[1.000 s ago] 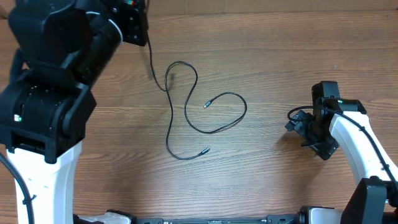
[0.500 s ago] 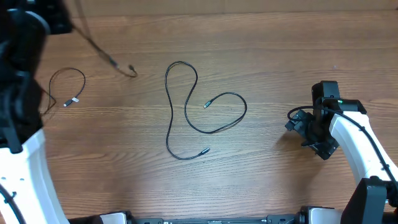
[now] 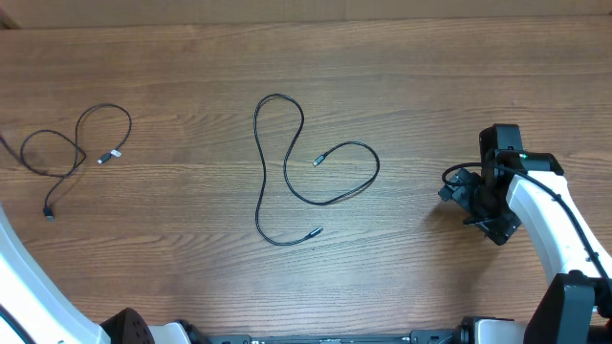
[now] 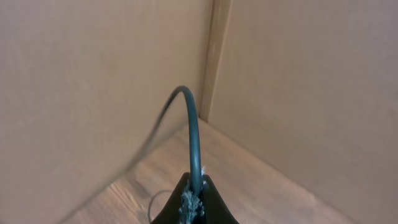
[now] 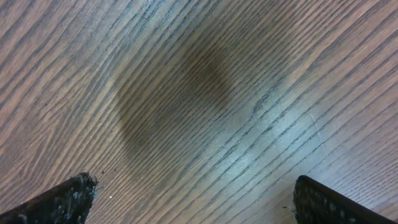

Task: Untangle cables
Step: 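Lower the cable onto the left-side pile and open the left gripper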

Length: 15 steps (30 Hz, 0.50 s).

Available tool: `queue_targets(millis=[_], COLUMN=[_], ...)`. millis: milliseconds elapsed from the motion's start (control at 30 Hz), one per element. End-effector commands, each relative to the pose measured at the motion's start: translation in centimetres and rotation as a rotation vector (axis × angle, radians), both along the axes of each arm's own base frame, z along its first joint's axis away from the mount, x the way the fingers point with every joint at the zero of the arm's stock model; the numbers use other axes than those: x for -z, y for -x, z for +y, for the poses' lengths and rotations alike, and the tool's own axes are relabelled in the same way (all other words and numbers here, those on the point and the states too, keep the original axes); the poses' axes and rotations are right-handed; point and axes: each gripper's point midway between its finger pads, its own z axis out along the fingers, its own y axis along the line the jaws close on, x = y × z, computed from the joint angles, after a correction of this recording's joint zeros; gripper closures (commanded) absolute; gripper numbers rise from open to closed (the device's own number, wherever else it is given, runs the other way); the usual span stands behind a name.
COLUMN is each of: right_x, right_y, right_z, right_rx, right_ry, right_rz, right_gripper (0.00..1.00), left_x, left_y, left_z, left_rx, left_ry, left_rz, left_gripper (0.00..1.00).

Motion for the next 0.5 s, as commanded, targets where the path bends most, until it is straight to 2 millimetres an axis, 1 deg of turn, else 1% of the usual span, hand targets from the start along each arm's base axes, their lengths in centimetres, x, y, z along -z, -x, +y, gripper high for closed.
queue_targets(millis=[0,33,133,267,333,467], right_x=[-0.2,-0.2,-0.2,-0.2,-0.2,-0.2], right_y=[-0.2,-0.2,-0.1,0.0,0.0,0.0], right_z=[-0.1,-0.1,-0.1,-0.1,-0.1,-0.1], right_rx=[0.000,0.000,0.000,0.000,0.000,0.000], right_ry=[0.003,0.003,0.002,0.002,0.003,0.002], right_rz=[-0.010,-0.009,-0.006,-0.001,-0.001,-0.002], right_gripper=[0.00,0.00,0.00,0.00,0.00,0.00], left_x=[4.1,5.3,10.2,15.8,18.4,22.3], left_y=[-1.6,-2.0,-3.7,-4.9,-5.3,-5.4], left_z=[1.0,1.0,1.2,1.6,1.8,1.9], left_rx=[-0.024,-0.022,0.002,0.003,-0.001,-0.009], left_ry=[0.100,0.129,0.226,0.317,0.356,0.419], left_rz=[0.077,0.102,0.213,0.362,0.431,0.545], left_gripper=[0.96,0.95,0.96,0.96,0.96,0.96])
